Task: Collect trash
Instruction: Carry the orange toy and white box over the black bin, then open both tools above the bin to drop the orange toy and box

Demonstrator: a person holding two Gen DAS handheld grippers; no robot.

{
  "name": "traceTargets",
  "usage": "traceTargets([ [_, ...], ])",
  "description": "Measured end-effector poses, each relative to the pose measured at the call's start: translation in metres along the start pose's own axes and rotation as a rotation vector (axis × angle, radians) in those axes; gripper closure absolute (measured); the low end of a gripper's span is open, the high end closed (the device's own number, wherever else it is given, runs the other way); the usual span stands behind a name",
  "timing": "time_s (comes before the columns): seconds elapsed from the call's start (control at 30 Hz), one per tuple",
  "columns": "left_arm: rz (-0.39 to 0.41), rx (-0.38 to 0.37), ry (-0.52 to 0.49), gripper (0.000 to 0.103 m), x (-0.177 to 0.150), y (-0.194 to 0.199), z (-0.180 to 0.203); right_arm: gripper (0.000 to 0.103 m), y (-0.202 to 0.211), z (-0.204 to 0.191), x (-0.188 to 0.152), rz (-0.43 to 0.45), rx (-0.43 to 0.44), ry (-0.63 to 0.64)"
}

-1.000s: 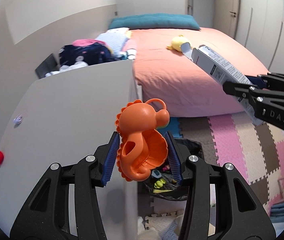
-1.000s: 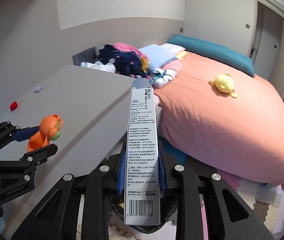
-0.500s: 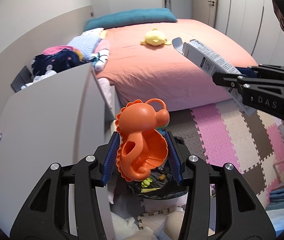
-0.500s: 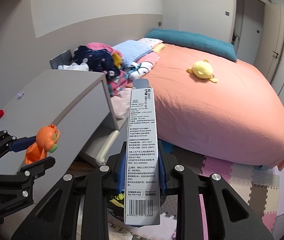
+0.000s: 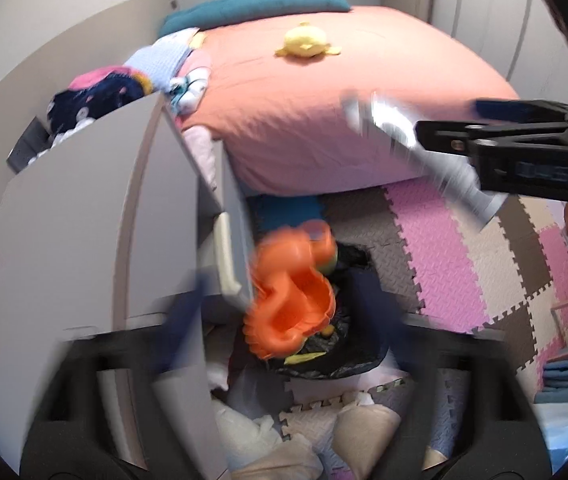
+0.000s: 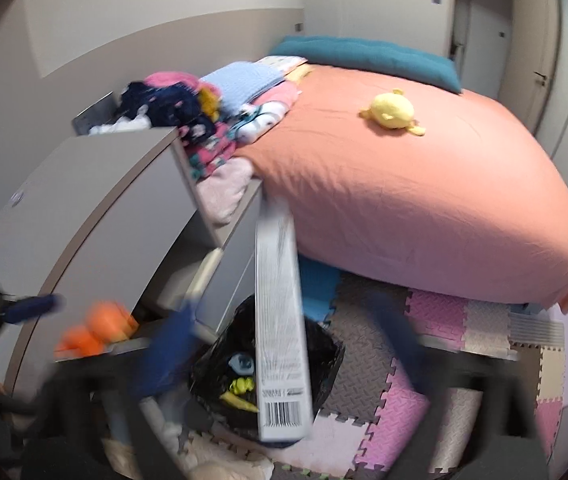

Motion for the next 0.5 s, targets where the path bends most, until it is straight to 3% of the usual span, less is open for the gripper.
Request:
traceTargets([
  [0.17, 0.011, 0.049, 0.015, 0.006, -0.002, 0.005, -0.020, 0.002, -0.007, 0.005, 0.009, 0.002, -0.036, -0.018],
  [0.5, 0.023, 0.043, 0.064, 0.006, -0.007, 0.012, -0.043, 0.002, -0.012, -0.010, 0.009, -0.007, -0.022, -0.004],
])
Point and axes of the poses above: each gripper's, at about its wrist camera, not at the fingertips, and y roughly against the way its jaws point, z to its right, x to its top, the point moved 8 cm from there along -y, roughly the way its jaws point, and after that the axes turned 9 degrees about -x, right-handed, at the moved point
